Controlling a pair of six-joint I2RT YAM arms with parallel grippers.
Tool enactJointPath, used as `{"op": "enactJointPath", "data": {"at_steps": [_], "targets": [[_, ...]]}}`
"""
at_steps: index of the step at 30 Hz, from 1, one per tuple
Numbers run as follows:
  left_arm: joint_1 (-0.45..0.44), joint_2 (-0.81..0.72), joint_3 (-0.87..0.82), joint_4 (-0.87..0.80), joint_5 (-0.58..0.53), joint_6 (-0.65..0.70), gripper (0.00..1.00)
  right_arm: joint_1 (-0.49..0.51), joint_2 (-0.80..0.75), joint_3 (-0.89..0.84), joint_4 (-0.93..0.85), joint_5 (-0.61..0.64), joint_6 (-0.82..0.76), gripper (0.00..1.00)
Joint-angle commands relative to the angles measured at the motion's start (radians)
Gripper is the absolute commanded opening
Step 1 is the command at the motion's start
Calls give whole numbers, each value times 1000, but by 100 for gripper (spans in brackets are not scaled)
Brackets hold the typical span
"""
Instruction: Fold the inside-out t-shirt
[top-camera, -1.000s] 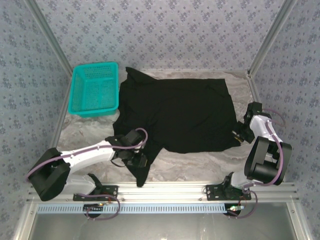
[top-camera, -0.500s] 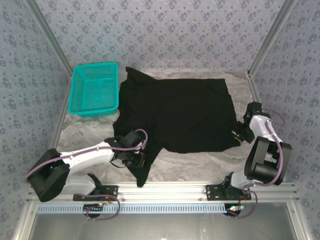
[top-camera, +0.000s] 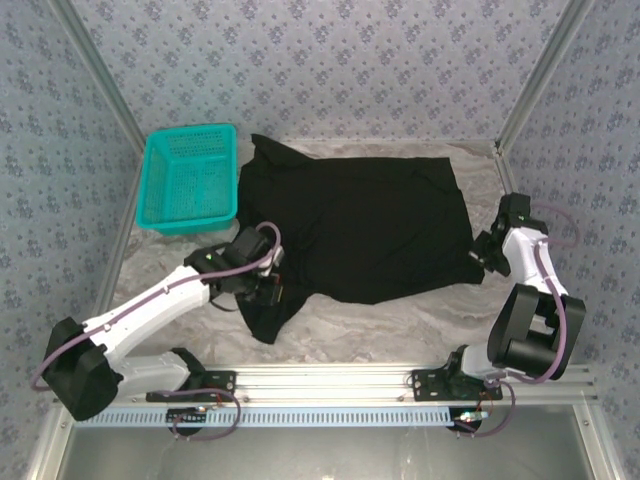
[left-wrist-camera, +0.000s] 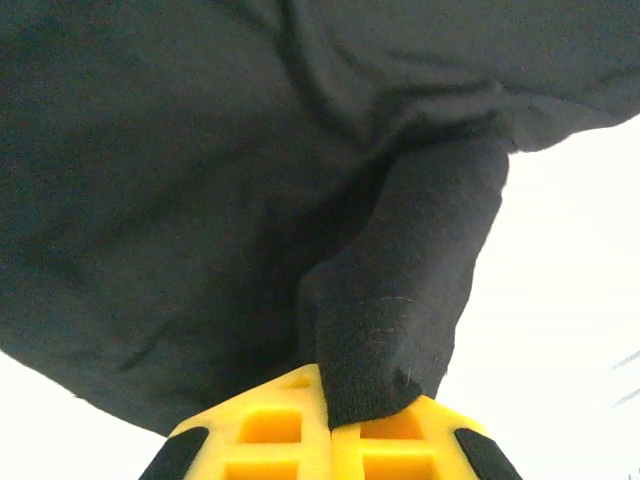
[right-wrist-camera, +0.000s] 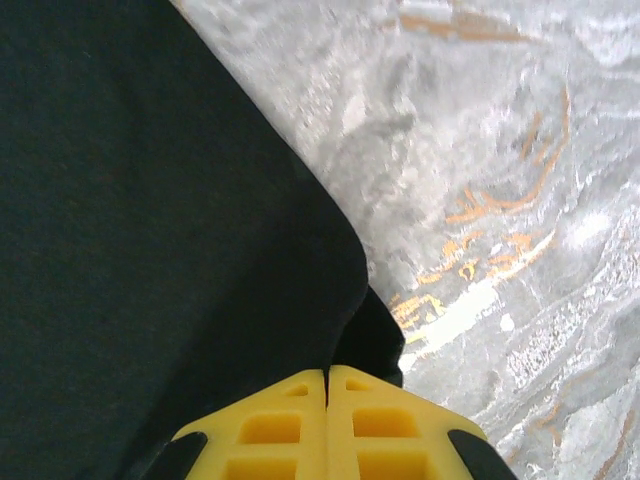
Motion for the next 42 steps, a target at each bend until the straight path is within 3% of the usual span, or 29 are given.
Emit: {"op": "enactJointPath", "data": {"at_steps": [1, 10, 17, 23, 32, 42], "targets": [[57, 62, 134, -74, -92, 112, 0, 12, 13, 64, 10, -2, 14, 0], [165, 452, 532, -62, -209, 354, 2, 33, 282, 298, 79, -61, 40, 1], [245, 670, 761, -143, -191, 400, 2, 61, 491, 477, 91, -89, 52, 2], [283, 745, 853, -190, -135, 424, 3, 98, 590, 573, 63, -52, 36, 3], [313, 752, 937, -210, -33, 434, 1, 106, 619, 677, 9, 4, 2, 2], [336, 900, 1033, -193, -16, 413, 5, 112, 748, 767, 3, 33, 7, 4]]}}
